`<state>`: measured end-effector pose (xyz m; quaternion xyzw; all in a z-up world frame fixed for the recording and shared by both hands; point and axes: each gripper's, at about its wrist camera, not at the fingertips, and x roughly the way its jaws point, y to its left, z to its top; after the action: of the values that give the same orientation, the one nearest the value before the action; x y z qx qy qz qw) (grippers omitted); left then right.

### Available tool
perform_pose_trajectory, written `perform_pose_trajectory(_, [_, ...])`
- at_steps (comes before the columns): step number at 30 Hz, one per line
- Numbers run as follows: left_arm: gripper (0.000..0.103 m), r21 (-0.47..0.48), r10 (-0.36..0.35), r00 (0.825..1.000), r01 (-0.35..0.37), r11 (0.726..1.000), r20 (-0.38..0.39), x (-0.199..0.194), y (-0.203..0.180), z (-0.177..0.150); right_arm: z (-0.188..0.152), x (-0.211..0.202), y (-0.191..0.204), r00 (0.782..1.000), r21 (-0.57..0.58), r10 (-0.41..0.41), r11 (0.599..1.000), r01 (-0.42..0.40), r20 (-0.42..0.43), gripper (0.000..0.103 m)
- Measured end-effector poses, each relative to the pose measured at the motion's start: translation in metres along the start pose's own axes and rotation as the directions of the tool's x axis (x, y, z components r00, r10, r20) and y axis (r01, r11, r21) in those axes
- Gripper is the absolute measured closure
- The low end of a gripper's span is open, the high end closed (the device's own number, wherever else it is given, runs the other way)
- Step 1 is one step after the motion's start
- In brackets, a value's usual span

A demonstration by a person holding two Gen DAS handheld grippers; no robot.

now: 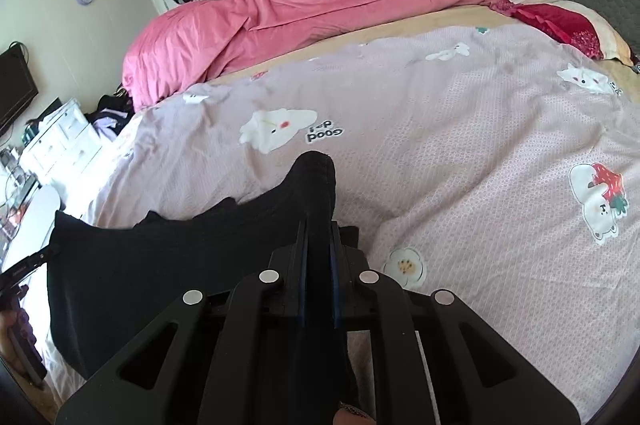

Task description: Fold small clothes

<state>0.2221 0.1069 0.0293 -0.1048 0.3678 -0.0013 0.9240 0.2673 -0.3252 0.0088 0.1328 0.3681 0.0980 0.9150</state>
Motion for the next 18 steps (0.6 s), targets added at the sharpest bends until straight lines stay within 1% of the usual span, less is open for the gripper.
perform_pose_trajectory(4, [0.099,-0.003,0.032,0.999,-0.032,0.999,-0.032,0.018,0.004,-0.005,-0.004,0.017,-0.005,0.999,0.014,-0.018,1.0,0.019,-0.038,0.095])
perform_pose_trajectory(6, [0.099,-0.001,0.059,0.997,-0.06,0.998,-0.058,0.029,0.008,-0.012,-0.009,0.026,-0.007,0.997,0.011,-0.043,0.999,0.044,-0.061,0.095])
perform_pose_trajectory(9, [0.099,-0.036,0.072,0.992,-0.076,0.996,-0.099,0.04,0.017,-0.023,-0.018,0.036,-0.01,0.993,0.017,-0.08,0.997,0.082,-0.091,0.094])
perform_pose_trajectory(12, [0.099,-0.036,0.076,0.992,-0.08,0.996,-0.103,0.042,0.019,-0.029,-0.023,0.038,-0.011,0.988,0.009,-0.121,0.992,0.123,-0.095,0.089])
perform_pose_trajectory(15, [0.099,-0.036,0.08,0.991,-0.084,0.996,-0.104,0.041,0.019,-0.029,-0.026,0.038,-0.008,0.984,-0.009,-0.148,0.989,0.148,-0.095,0.088])
perform_pose_trajectory(18, [0.098,-0.032,0.087,0.991,-0.091,0.995,-0.103,0.04,0.016,-0.031,-0.028,0.035,-0.007,0.982,-0.009,-0.161,0.987,0.161,-0.096,0.083])
